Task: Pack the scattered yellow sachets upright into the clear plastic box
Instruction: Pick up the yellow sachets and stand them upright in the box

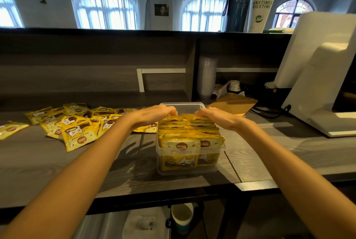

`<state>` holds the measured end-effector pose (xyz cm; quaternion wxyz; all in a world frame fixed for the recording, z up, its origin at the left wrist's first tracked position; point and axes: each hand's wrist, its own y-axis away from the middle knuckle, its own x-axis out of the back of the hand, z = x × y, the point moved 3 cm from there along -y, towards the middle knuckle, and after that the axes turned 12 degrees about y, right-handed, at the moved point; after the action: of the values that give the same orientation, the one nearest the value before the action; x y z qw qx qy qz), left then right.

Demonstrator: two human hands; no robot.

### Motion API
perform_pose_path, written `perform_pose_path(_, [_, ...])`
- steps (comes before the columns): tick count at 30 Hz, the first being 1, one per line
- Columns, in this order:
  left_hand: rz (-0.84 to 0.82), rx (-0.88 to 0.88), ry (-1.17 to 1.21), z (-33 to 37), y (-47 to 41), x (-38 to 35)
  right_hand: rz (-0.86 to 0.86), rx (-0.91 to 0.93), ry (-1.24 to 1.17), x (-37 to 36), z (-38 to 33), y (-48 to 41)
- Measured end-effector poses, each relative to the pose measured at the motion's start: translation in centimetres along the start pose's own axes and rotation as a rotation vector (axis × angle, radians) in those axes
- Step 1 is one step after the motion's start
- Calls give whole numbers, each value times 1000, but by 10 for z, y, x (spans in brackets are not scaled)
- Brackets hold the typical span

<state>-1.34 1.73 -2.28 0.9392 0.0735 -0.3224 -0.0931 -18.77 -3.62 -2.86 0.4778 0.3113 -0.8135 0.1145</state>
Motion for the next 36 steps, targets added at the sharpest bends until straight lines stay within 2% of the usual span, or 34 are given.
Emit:
perform_pose_path(7, [54, -47, -177, 7, 4, -15, -7, -66, 35, -3, -4, 0])
perform_pose_path(11, [128, -101, -257, 5, 4, -8, 73, -59, 47, -2, -9, 1])
perform_pose_path(14, [249, -125, -261, 8, 9, 0, 162, -48, 117, 1, -16, 3])
perform_pose_path(19, [514, -179, -67, 10, 23, 27, 296, 56, 331, 2, -50, 4])
perform_pose_path(22, [611, -176, -55, 3, 36, 42, 393, 119, 469, -2, -80, 0])
perform_pose_path(27, [838, -73, -61, -27, 65, 66, 507, 226, 354, -29, -139, -16])
perform_pose_path(31, [929, 135, -109, -76, 86, 76, 380, 259, 318, -80, -176, -33])
perform_pose_path(36, [754, 357, -220, -143, 92, 68, 60, 202, 363, -145, -176, -59])
